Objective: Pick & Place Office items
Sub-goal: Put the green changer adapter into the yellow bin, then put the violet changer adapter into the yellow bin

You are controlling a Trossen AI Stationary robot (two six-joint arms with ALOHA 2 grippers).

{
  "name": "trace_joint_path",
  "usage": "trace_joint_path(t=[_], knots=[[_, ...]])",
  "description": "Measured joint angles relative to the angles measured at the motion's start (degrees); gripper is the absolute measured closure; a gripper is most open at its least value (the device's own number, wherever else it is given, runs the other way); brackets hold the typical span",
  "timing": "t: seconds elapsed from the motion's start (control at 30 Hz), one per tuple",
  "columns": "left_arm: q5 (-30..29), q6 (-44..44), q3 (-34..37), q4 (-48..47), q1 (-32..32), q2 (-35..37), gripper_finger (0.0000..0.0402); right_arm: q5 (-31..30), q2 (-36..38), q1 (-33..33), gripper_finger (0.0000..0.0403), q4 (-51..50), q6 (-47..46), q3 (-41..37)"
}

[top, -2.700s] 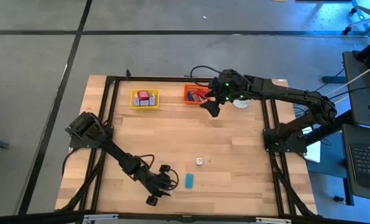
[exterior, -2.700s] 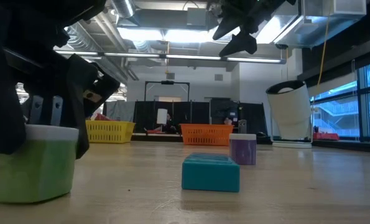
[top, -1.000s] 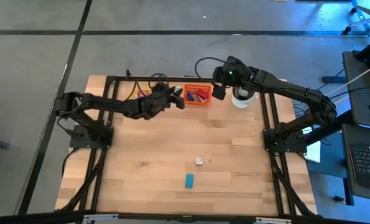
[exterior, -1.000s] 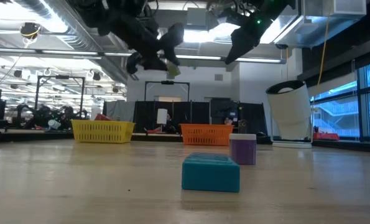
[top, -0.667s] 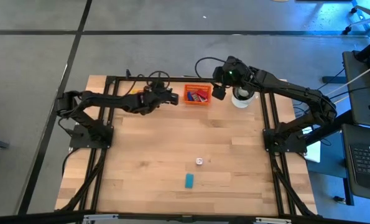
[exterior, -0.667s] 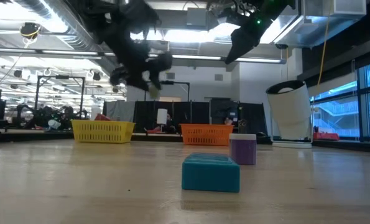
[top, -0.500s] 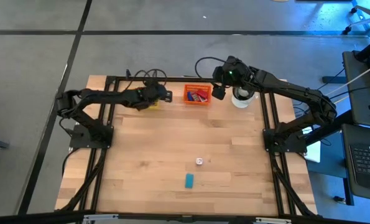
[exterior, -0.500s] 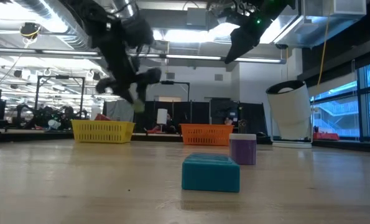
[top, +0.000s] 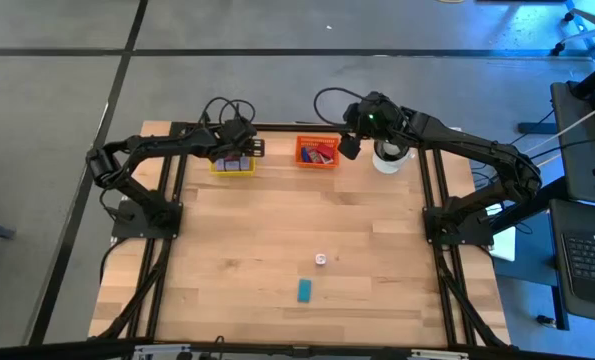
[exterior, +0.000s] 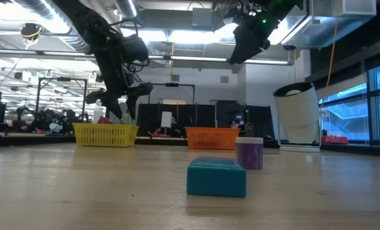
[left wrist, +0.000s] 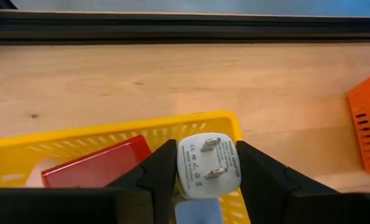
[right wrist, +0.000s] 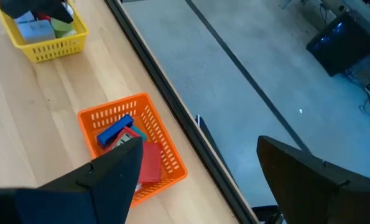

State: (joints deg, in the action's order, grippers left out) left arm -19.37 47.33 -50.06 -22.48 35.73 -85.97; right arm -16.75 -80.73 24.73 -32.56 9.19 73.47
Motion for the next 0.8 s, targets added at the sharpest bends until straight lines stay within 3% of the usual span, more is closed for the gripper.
trace_joint_path(t=[0.2, 0.4, 0.53, 0.67, 0.8], knots=[[2.36, -5.11, 0.0, -0.2, 0.09, 0.0, 0.0214, 0.09, 0.0, 0.0, 0.0085, 0.0, -1.53, 0.0], [6.17, -10.36, -1.85, -0.63, 2.17, 0.18, 0.0176, 6.93, 0.0, 0.0, 0.0085, 0.0, -1.72, 0.0], [11.6, -12.42, -5.01, -0.52, 3.3, 1.13, 0.0173, 12.84, 0.0, -0.02, 0.0085, 0.0, -3.15, 0.0], [17.27, -15.2, -7.7, -0.32, 2.97, 2.43, 0.0177, 18.63, 0.0, -0.55, 0.0085, -0.02, -10.17, 0.0], [21.31, -18.01, -8.04, -0.03, 1.39, 4.03, 0.0178, 19.59, 0.0, -1.32, 0.0085, -0.15, -16.34, 0.0]])
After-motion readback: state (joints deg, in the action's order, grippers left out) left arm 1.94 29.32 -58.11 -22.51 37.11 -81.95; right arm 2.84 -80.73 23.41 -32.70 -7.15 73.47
